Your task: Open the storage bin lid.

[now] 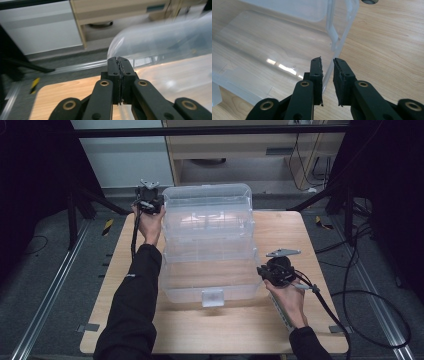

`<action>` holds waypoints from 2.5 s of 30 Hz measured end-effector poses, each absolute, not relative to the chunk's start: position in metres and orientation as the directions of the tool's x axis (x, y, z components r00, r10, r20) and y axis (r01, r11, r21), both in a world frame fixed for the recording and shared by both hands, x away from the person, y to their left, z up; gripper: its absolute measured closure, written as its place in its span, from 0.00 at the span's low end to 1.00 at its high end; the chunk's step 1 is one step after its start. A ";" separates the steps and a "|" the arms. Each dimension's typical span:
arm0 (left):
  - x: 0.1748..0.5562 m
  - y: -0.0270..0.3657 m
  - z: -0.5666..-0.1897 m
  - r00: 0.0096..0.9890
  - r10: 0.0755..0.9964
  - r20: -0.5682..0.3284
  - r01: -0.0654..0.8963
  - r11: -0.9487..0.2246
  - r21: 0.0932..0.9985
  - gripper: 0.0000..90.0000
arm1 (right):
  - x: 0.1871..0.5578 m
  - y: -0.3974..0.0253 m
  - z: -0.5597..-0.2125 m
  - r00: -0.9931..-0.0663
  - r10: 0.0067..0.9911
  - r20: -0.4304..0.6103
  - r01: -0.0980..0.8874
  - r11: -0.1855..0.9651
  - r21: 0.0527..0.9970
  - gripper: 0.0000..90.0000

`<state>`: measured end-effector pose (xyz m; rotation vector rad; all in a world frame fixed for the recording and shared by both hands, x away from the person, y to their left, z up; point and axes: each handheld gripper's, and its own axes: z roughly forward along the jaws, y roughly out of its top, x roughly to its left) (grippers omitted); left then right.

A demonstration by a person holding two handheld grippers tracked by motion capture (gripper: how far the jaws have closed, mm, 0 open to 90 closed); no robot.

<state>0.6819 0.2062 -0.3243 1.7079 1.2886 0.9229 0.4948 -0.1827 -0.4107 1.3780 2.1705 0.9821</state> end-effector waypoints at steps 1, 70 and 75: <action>0.681 0.204 -0.322 0.218 0.970 0.110 0.391 -0.190 0.901 0.98 | 0.495 -0.182 -0.411 -0.441 0.897 0.044 0.626 0.272 0.731 0.87; 0.472 0.242 -0.395 0.439 0.896 0.058 0.490 -0.293 0.821 0.68 | 0.494 -0.184 -0.411 -0.455 0.888 0.067 0.625 0.265 0.734 0.86; 0.474 0.234 -0.408 0.467 0.883 0.049 0.517 -0.317 0.795 0.68 | 0.493 -0.184 -0.412 -0.455 0.888 0.060 0.619 0.267 0.739 0.86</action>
